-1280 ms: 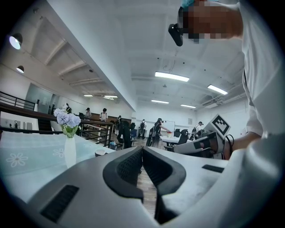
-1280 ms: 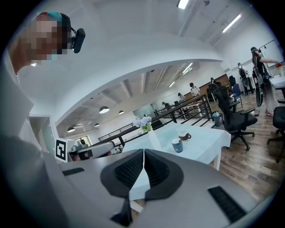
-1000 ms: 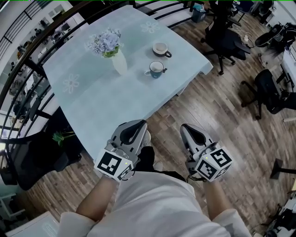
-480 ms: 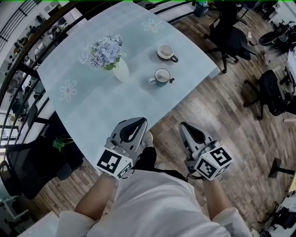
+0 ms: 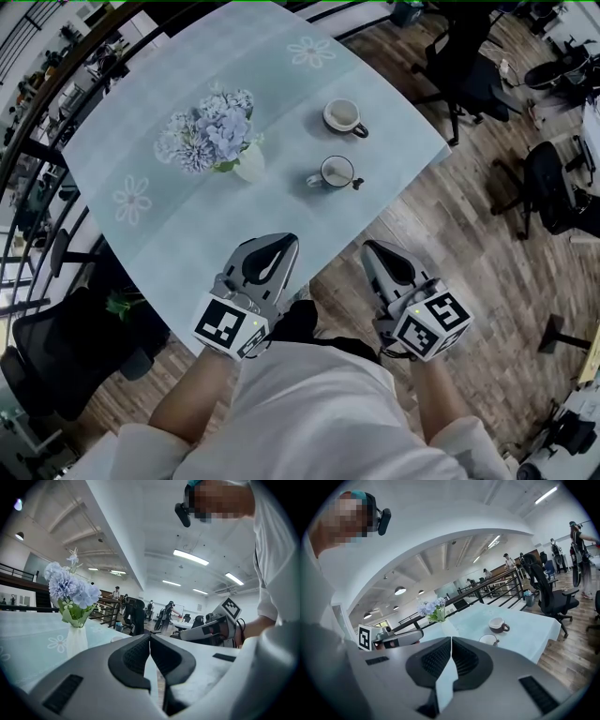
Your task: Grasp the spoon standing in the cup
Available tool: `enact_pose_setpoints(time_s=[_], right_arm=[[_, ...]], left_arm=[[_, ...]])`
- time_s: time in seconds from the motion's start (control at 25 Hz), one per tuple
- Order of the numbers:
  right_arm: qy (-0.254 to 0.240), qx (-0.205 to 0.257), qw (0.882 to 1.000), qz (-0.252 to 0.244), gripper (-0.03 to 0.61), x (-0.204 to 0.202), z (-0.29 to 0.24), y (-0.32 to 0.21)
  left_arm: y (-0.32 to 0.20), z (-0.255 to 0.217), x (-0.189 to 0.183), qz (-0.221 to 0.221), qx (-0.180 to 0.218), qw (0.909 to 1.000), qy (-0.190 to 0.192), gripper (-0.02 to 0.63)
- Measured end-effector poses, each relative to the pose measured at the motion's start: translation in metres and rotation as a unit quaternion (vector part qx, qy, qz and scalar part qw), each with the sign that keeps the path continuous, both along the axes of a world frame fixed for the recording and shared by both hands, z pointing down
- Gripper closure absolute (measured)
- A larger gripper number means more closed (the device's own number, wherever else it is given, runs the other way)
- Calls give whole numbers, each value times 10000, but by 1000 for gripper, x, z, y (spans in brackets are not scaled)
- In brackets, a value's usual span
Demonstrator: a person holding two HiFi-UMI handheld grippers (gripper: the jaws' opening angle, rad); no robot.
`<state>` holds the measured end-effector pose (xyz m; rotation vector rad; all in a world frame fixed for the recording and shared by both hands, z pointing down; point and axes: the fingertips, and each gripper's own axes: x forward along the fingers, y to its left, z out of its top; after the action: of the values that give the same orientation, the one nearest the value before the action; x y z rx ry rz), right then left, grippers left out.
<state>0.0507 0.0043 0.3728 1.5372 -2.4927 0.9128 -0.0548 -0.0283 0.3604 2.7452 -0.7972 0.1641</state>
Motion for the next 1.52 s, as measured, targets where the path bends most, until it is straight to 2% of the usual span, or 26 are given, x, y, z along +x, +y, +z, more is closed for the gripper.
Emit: enact_pose_setpoints(time_s=[0.36, 0.8, 1.52], right_arm=[[112, -70, 9999, 65, 555, -3, 0, -36], [174, -82, 9997, 120, 555, 1, 7, -56], [178, -221, 9990, -356, 555, 36, 26, -106]], left_arm=[[-33, 8, -3, 97, -89, 9999, 7, 592], [-45, 19, -2, 148, -146, 9998, -44, 592], [-76, 31, 26, -338, -278, 9985, -323, 592]])
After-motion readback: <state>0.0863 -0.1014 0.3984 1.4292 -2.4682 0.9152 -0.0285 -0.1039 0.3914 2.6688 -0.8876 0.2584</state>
